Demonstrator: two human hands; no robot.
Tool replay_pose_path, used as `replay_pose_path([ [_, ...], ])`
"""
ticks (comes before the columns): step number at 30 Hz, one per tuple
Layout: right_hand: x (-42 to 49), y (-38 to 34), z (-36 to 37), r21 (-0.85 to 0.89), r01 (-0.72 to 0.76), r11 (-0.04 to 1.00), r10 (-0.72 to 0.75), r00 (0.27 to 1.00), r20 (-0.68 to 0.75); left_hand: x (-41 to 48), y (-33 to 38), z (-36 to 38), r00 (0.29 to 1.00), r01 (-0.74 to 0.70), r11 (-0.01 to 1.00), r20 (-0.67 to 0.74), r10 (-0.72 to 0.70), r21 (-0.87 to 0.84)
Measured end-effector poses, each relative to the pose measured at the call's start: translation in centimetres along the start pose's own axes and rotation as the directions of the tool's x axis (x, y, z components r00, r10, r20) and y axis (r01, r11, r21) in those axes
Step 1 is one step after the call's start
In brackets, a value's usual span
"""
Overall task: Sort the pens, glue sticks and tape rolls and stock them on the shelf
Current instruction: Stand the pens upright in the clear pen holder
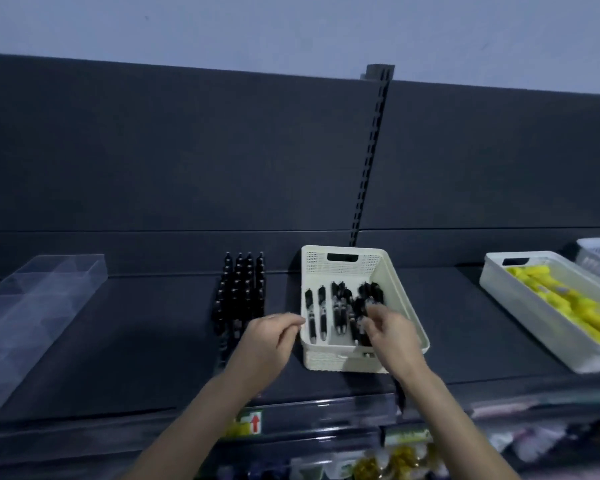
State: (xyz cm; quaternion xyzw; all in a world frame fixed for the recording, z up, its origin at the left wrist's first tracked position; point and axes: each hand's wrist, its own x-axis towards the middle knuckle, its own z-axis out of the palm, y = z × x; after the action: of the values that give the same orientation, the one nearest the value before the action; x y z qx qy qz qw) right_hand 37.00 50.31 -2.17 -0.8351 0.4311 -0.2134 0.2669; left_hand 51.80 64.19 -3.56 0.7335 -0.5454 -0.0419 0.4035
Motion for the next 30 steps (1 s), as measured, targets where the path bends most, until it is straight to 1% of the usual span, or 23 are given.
replay_pose_path([
  [2, 1.1, 1.6, -1.2, -0.062, 0.004, 0.998, 0.001, 0.996, 0.092, 1.9, 1.8, 1.9, 0.996, 0.087, 0.995, 0.012, -0.086, -0.045],
  [4, 2.2, 2.3, -2.1, -0.080, 0.027, 0.996, -0.013, 0.985, 0.170, 3.6, 3.1, 3.7, 0.984, 0.179, 0.982, 0.031, -0.178, -0.062],
  [5, 2.7, 2.4, -2.5, -0.083, 0.040, 0.996, -0.022, 0.978, 0.206, 4.3, 3.5, 4.4, 0.971, 0.234, 0.970, 0.053, -0.231, -0.062],
  [7, 3.8, 2.4, -2.8, -0.082, 0.034, 0.996, -0.008, 0.956, 0.293, 5.7, 3.8, 5.7, 0.926, 0.357, 0.934, 0.138, -0.350, -0.029],
  [8, 4.3, 2.3, -2.8, -0.096, 0.026, 0.995, 0.009, 0.940, 0.342, 6.5, 3.7, 6.3, 0.892, 0.416, 0.909, 0.188, -0.412, 0.017],
  [10, 5.3, 2.3, -2.6, -0.138, 0.026, 0.990, 0.036, 0.903, 0.429, 8.3, 3.4, 7.2, 0.810, 0.502, 0.847, 0.249, -0.531, 0.175],
  [12, 6.5, 2.5, -1.8, -0.186, -0.002, 0.983, 0.095, 0.866, 0.491, 10.0, 3.1, 8.0, 0.743, 0.521, 0.787, 0.277, -0.609, 0.331],
  [14, 7.8, 2.7, -0.5, -0.261, -0.046, 0.964, 0.183, 0.829, 0.529, 11.5, 2.7, 9.0, 0.709, 0.502, 0.739, 0.276, -0.649, 0.449],
  [16, 9.0, 2.7, 1.0, -0.368, -0.076, 0.927, 0.273, 0.810, 0.519, 12.6, 2.4, 9.9, 0.713, 0.453, 0.710, 0.259, -0.651, 0.539],
  [18, 10.0, 2.6, 2.2, -0.440, -0.104, 0.892, 0.319, 0.834, 0.450, 13.4, 2.0, 10.7, 0.726, 0.409, 0.701, 0.257, -0.638, 0.584],
  [20, 11.0, 2.6, 3.1, -0.476, -0.122, 0.871, 0.333, 0.859, 0.388, 14.0, 1.3, 11.1, 0.717, 0.420, 0.697, 0.258, -0.647, 0.581],
  [22, 12.1, 2.7, 4.0, -0.498, -0.140, 0.856, 0.343, 0.874, 0.344, 14.3, 0.7, 11.2, 0.683, 0.468, 0.700, 0.282, -0.674, 0.539],
  [24, 13.2, 3.1, 4.8, -0.464, -0.193, 0.864, 0.363, 0.878, 0.311, 14.5, 0.2, 11.2, 0.656, 0.514, 0.699, 0.298, -0.694, 0.498],
  [25, 13.5, 3.2, 5.0, -0.427, -0.197, 0.883, 0.354, 0.876, 0.328, 14.7, 0.0, 11.2, 0.640, 0.529, 0.696, 0.309, -0.703, 0.486],
  [27, 14.1, 3.5, 5.0, -0.371, -0.155, 0.915, 0.309, 0.862, 0.402, 14.9, -0.4, 10.9, 0.610, 0.568, 0.682, 0.321, -0.725, 0.461],
  [30, 14.4, 4.5, 4.7, -0.275, -0.159, 0.948, 0.271, 0.856, 0.441, 15.2, -0.8, 11.0, 0.592, 0.619, 0.670, 0.318, -0.741, 0.410],
])
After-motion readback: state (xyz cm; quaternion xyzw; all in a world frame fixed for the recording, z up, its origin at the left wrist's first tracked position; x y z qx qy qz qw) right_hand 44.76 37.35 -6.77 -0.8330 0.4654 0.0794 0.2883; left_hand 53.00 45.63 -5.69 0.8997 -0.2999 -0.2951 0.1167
